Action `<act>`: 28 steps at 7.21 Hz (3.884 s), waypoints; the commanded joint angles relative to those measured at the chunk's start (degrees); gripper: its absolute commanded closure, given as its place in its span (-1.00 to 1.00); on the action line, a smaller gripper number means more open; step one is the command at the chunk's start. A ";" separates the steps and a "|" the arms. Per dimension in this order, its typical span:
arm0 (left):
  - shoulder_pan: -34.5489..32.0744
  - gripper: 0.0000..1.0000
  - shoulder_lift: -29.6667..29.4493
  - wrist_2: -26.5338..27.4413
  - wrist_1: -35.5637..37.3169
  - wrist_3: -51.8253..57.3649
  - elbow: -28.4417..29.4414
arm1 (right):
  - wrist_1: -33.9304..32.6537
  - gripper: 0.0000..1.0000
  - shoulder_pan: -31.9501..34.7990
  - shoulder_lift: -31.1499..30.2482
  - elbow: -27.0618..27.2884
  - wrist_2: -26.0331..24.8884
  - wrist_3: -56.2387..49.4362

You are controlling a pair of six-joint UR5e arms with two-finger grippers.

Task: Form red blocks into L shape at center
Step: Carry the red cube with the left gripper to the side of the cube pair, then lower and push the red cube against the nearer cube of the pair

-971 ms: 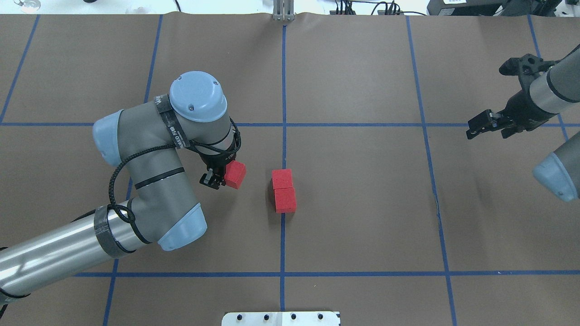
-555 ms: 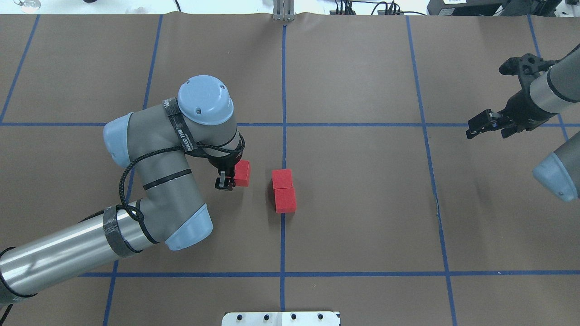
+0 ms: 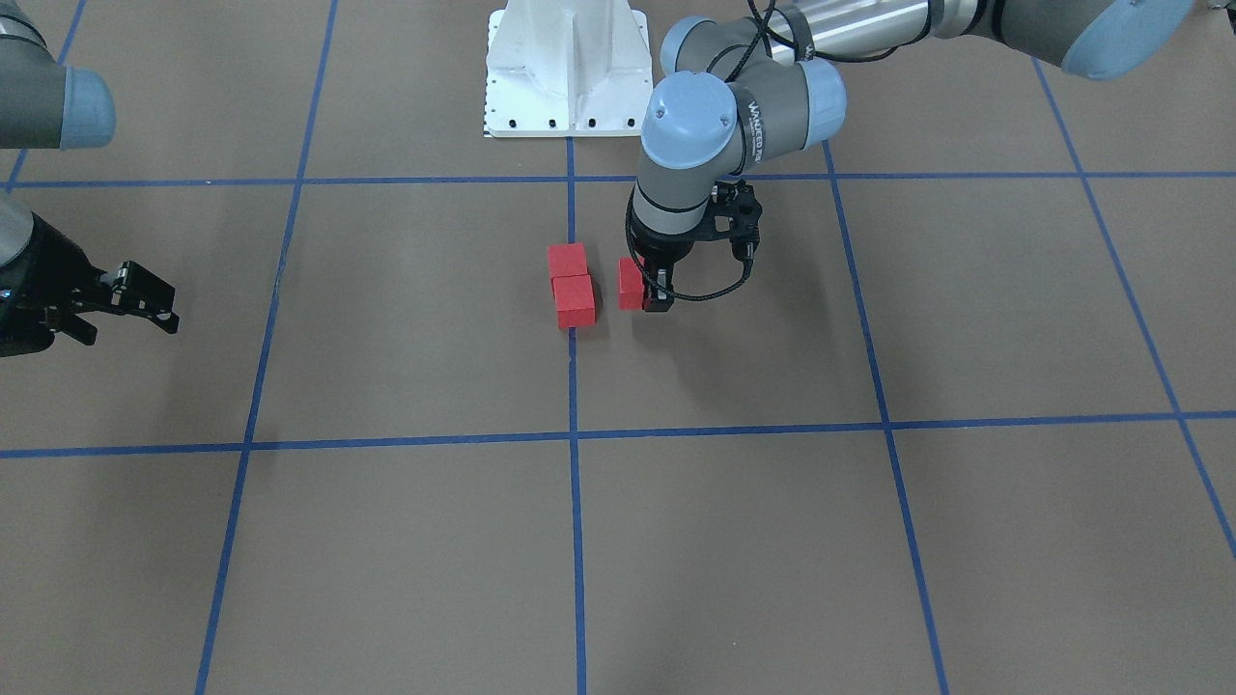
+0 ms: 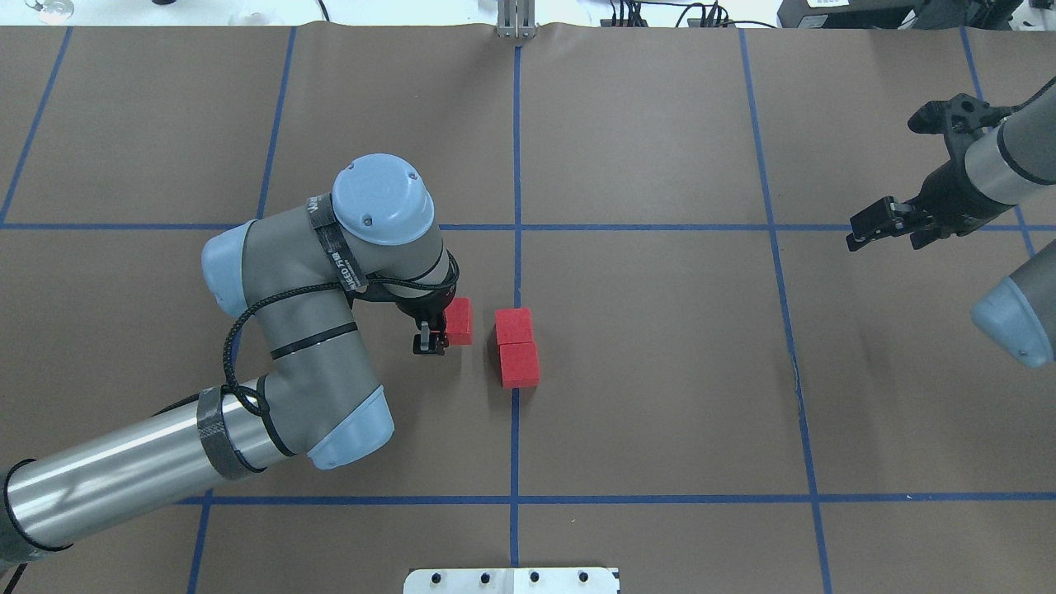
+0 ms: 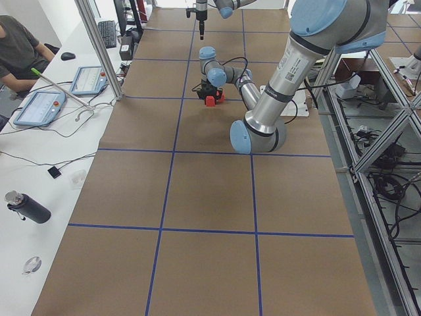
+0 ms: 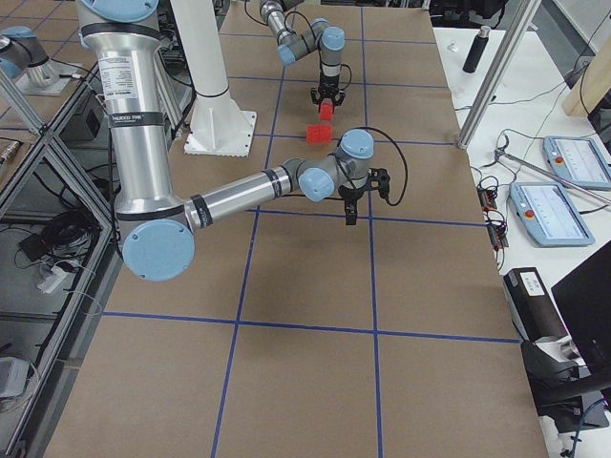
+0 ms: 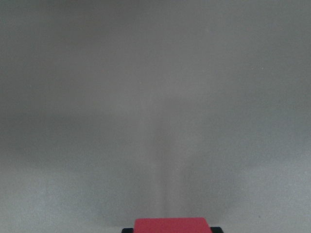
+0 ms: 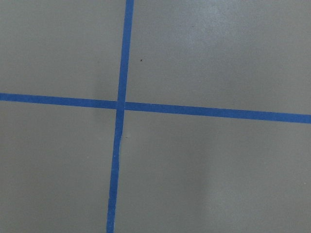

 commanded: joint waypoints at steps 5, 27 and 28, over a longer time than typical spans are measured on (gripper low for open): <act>1.66 1.00 -0.85 0.99 -3.11 -5.74 3.09 | 0.00 -1.00 -0.02 0.01 0.32 0.00 0.09; 2.18 -1.00 -2.78 1.07 -6.10 -8.12 5.55 | -0.09 -1.00 -0.02 -0.08 0.24 0.00 0.09; 2.01 -1.00 -2.52 0.99 -5.92 -7.68 4.94 | -0.09 -1.00 -0.02 -0.08 0.15 0.00 0.01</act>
